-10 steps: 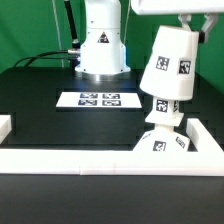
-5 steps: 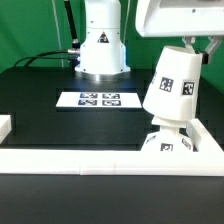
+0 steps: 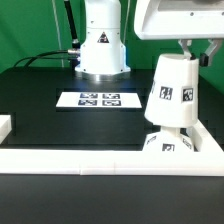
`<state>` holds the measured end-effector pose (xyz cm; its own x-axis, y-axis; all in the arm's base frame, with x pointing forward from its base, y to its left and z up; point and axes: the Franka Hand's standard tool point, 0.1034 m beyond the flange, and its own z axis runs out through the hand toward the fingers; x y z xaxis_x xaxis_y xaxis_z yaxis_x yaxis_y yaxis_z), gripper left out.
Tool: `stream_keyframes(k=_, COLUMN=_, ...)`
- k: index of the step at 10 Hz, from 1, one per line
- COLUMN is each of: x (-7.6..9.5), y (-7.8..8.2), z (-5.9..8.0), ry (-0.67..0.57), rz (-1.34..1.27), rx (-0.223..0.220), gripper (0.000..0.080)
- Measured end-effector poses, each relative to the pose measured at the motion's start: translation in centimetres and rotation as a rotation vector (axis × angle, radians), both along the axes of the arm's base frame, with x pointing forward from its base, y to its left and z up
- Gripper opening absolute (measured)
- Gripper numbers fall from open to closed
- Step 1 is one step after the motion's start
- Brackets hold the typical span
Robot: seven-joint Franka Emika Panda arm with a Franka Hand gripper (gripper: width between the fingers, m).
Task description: Assemble lamp
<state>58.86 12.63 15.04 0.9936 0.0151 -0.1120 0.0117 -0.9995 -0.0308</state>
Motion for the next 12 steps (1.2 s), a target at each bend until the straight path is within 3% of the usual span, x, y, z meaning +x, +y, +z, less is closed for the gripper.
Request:
stream_keyframes(k=1, x=0.0, y=0.0, z=0.1, ry=-0.001, rz=0.000, rx=0.001, gripper=0.0256)
stream_keyframes(k=2, x=0.0, y=-0.1, z=0.2, ry=-0.002, rz=-0.001, rx=0.001, gripper=0.0439)
stream_keyframes(k=3, x=-0.1, y=-0.1, z=0.3, ry=0.000, rz=-0.001, rx=0.001, gripper=0.0573)
stream_keyframes(k=4, x=-0.6, y=-0.2, z=0.5, ry=0.009, rz=-0.003, rx=0.001, gripper=0.0573)
stream_keyframes(k=5, x=-1.4, y=-0.4, z=0.8, ry=0.016, rz=-0.007, rx=0.002, gripper=0.0673)
stream_keyframes(k=8, x=-3.4, y=-0.2, z=1.3, ry=0.027, rz=-0.074, rx=-0.010, gripper=0.0698)
stream_keyframes(k=12, x=-3.3, y=-0.4, z=1.1, ry=0.030, rz=-0.069, rx=-0.010, gripper=0.0699)
